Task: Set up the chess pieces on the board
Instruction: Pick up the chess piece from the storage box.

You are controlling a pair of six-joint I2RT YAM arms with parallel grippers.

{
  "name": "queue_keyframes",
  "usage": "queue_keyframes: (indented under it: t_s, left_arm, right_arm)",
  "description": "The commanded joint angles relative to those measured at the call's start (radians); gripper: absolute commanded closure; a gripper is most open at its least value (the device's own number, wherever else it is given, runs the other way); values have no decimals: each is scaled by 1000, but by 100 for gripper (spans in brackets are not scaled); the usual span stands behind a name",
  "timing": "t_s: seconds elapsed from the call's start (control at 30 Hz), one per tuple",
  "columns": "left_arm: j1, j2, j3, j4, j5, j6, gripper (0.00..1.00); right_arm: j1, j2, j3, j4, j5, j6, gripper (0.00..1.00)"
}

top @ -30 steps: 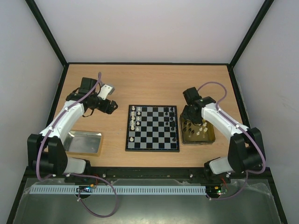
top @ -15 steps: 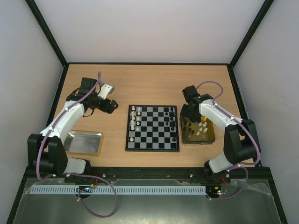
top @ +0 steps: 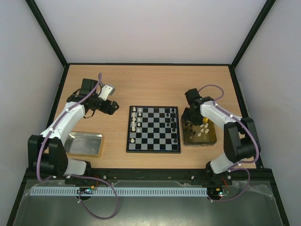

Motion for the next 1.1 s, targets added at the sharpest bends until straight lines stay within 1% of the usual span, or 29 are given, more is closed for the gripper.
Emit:
queue_keyframes:
  t_s: [0.0,0.33,0.5,0.8,0.87,1.07]
  left_arm:
    - [4,3,-15,8,1,-5,14]
    - [4,3,-17,12,-6,-7,14]
    - [4,1,-19,17,-8,-7,14]
    - [4,2,-24,22,-9,-5,14]
    - [4,3,-24,22,-10,-5,14]
    - [4,7,-24,25,-9,-5,14]
  right_arm:
    - [-5,12,-15,8,-2,-35,74]
    - [-5,31,-16,21,-2,-38,75]
    - [-5,49,-8,24,-3,-39,79]
    - [-5,68,3,26,-8,-40,81]
    - [-5,70,4,28,-10,-41,83]
    - [-6,75,15,25,-8,-43,84]
